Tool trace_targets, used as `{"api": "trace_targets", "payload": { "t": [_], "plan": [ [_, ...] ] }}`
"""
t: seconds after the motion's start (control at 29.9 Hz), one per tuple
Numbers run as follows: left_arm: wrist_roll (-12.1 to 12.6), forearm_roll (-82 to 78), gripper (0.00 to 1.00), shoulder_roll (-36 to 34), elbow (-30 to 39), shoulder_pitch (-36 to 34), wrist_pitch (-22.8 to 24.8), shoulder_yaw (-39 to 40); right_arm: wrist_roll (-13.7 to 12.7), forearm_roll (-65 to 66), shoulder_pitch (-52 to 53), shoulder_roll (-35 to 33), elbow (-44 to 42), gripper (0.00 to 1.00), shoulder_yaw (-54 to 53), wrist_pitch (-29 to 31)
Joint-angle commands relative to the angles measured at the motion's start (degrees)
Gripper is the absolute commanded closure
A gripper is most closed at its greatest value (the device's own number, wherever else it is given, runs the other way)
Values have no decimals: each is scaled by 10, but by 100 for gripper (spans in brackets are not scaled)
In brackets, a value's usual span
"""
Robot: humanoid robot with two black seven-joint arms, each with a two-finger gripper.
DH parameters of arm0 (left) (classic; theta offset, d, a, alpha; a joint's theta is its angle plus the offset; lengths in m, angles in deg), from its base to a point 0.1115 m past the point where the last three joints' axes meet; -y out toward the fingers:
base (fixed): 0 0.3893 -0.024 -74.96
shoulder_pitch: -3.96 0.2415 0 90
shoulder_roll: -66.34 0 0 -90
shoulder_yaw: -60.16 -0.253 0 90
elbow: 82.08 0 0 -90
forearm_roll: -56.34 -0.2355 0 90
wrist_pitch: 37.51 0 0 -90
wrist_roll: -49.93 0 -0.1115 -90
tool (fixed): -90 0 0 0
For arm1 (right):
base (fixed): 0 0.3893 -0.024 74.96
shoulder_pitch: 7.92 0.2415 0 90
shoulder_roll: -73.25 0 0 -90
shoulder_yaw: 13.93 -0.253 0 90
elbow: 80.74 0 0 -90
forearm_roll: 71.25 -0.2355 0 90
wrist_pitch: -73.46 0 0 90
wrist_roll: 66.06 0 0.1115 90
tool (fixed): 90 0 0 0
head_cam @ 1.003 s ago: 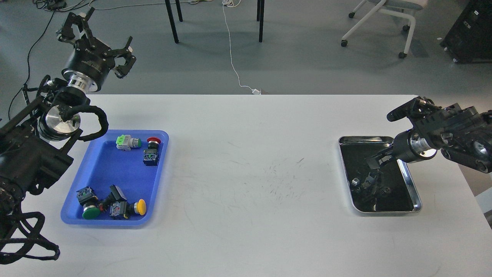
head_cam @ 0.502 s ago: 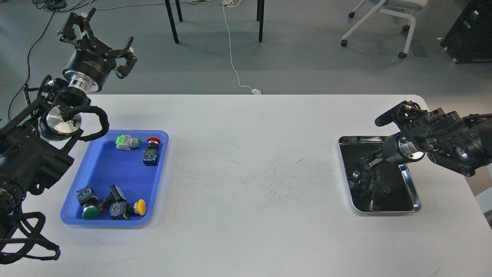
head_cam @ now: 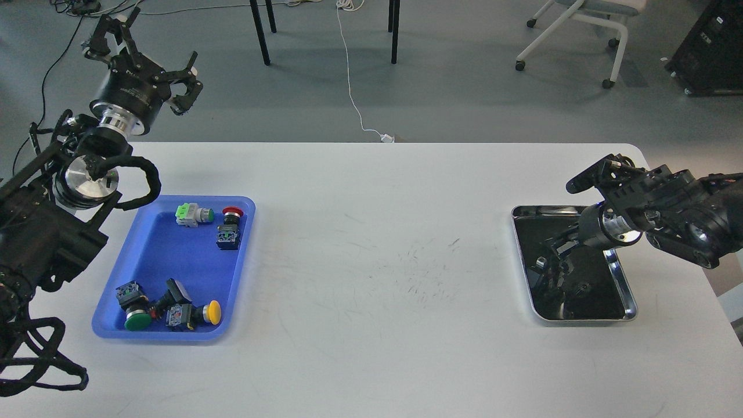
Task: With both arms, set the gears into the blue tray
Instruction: 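Lower the right gripper into the metal tray and grasp a small black gear, then carry the black gear toward the blue tray and release it on the table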
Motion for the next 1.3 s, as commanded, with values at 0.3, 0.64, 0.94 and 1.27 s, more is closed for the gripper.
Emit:
{"api": "trace_targets", "payload": {
  "t": [0.3,0.64,0.94,1.27],
  "plan": [
    [0,0,2,-12,0,-1,0,0,-1,-2,100,4,106,84,-30,-10],
    [1,0,2,-19,0,-2,-1,1,0,-94,103,116,143,84,-101,-12],
    [3,-1,2,-30,0,0,-1,0,-1,-108,51,191,121,83,-98,-15],
    [6,-1,2,-30,0,0,-3,1,-1,-105,30,199,103,78,-93,-23]
  ]
}}
